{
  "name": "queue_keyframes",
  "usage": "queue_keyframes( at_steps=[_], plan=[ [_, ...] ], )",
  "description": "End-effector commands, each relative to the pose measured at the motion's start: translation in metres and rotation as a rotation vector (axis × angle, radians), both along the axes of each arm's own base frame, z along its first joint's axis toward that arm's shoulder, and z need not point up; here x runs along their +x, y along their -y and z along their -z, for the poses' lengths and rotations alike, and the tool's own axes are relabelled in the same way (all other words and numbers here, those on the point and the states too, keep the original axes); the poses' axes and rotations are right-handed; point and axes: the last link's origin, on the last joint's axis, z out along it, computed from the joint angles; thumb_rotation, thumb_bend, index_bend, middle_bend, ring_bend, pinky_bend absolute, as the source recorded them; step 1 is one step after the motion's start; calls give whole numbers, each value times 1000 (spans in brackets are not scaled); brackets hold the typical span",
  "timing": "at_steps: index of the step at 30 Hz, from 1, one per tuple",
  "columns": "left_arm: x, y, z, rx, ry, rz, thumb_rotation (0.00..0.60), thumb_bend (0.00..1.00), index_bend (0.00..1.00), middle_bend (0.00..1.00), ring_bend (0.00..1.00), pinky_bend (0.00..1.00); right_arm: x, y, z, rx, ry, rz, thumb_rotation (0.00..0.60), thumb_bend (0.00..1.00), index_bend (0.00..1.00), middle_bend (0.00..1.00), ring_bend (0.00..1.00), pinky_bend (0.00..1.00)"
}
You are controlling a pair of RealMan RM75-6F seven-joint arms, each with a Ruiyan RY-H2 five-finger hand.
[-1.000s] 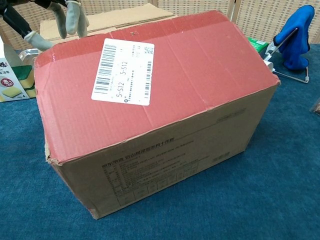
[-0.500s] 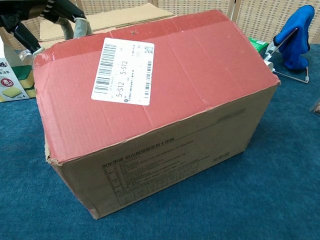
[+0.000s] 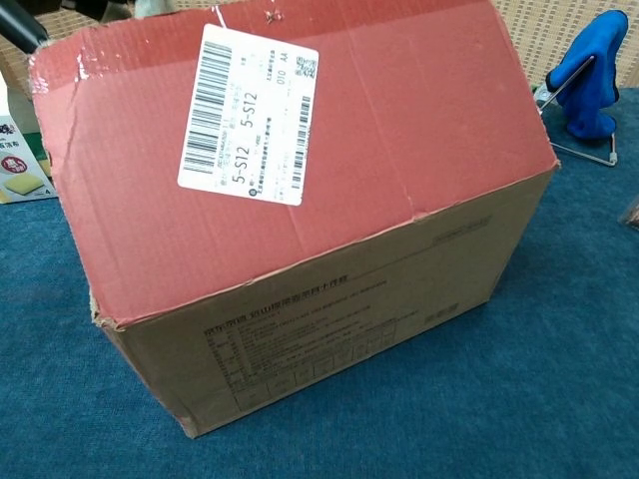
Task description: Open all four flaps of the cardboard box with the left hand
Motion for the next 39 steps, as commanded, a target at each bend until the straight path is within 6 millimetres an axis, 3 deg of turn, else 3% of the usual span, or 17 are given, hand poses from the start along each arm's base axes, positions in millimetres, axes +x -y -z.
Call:
queue_keyframes(
  at_steps=[1, 13, 25, 39],
  plan=[
    [5, 2, -6, -11, 39, 2, 600, 115, 548, 474, 302, 444, 0, 0, 0, 1, -1, 0, 600, 0, 0, 0, 0, 131],
    [43, 23, -3, -161, 179, 42, 600, 115, 541, 473, 297, 438, 0, -1, -1, -1, 1, 2, 600, 0, 0, 0, 0, 132],
    [76, 43, 26, -291, 149, 98, 600, 116, 530, 460, 276, 417, 0, -1, -2, -2, 6, -1, 600, 0, 0, 0, 0, 131],
    [94, 65, 63, -384, 48, 153, 600, 116, 531, 451, 262, 409, -1, -1, -5, -6, 20, -1, 600, 0, 0, 0, 0, 131]
  ],
)
